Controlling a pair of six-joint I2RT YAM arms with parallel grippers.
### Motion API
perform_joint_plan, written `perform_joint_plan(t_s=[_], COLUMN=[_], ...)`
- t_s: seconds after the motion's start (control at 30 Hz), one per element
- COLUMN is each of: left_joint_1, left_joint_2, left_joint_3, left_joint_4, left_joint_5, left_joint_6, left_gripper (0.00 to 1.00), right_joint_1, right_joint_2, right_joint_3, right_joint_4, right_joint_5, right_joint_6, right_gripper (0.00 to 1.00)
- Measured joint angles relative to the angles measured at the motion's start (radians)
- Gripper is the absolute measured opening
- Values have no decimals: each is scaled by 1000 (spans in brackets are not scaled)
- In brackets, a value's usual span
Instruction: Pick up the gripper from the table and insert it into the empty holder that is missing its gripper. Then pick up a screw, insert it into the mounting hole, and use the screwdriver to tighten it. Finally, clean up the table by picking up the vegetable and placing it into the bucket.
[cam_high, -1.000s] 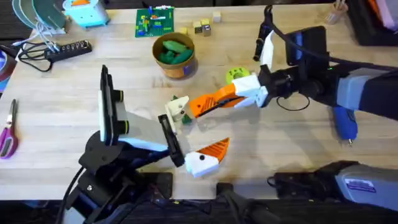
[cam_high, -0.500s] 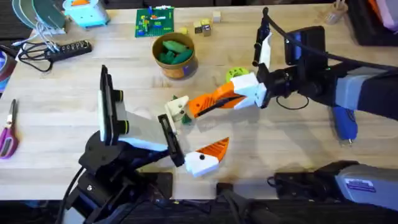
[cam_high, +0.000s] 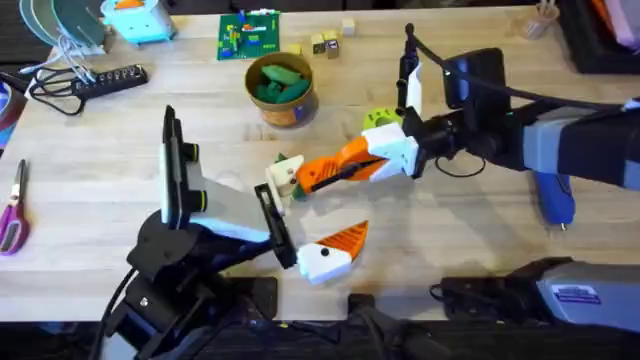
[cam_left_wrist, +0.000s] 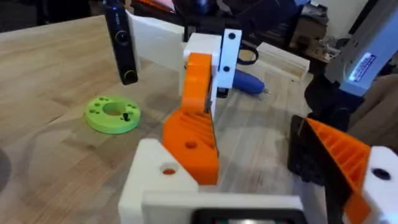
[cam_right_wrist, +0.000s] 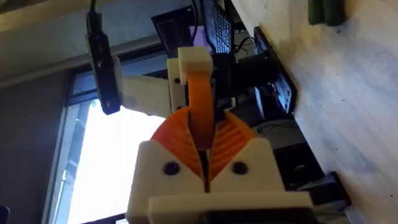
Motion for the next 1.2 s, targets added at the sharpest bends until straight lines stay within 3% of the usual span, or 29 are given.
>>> perform_joint_plan(t_s=[0.37,1.2], left_joint_1=[0,13], left_joint_2=[0,9], left_joint_3=[0,0], left_joint_4=[0,-3], left_joint_5=[-1,-126], left_joint_6=[-19,-52], left_gripper=[991,991], right_joint_1=[64,193], right_joint_2=[55,54], right_joint_3=[1,3], right_joint_4=[218,371], right_joint_5=[57,320], right_joint_6=[185,400], right_gripper=[8,7])
